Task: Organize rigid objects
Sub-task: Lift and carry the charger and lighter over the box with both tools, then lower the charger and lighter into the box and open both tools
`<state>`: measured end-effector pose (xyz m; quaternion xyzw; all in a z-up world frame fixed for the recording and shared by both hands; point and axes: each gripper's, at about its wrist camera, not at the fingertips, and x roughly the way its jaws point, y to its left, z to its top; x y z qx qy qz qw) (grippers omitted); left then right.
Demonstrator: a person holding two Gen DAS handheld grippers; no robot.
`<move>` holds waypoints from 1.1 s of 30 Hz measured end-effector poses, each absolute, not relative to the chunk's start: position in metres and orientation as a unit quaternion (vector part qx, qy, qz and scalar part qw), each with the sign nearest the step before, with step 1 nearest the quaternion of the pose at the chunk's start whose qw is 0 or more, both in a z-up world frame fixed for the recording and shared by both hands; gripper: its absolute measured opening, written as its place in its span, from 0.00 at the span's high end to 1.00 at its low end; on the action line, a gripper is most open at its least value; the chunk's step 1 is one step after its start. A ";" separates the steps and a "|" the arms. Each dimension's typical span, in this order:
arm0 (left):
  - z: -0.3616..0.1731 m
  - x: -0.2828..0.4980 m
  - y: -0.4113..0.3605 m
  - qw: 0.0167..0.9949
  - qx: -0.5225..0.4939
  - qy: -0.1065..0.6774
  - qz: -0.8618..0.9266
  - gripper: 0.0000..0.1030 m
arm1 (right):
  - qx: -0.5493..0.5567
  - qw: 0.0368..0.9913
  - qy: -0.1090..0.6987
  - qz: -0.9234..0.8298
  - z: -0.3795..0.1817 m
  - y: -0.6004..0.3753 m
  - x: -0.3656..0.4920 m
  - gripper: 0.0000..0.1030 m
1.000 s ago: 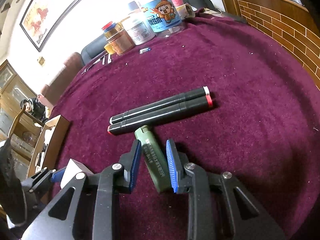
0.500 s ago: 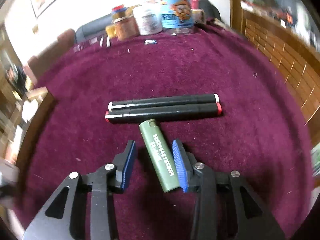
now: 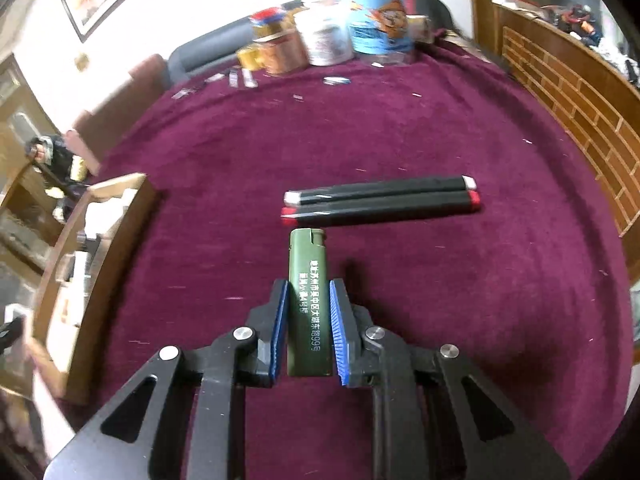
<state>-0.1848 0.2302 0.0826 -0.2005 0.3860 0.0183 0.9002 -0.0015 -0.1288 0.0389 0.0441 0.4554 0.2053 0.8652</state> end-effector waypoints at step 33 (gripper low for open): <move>0.024 -0.168 0.290 0.872 -0.188 0.439 0.104 0.61 | -0.130 0.822 0.474 0.286 0.028 0.149 -0.042 0.83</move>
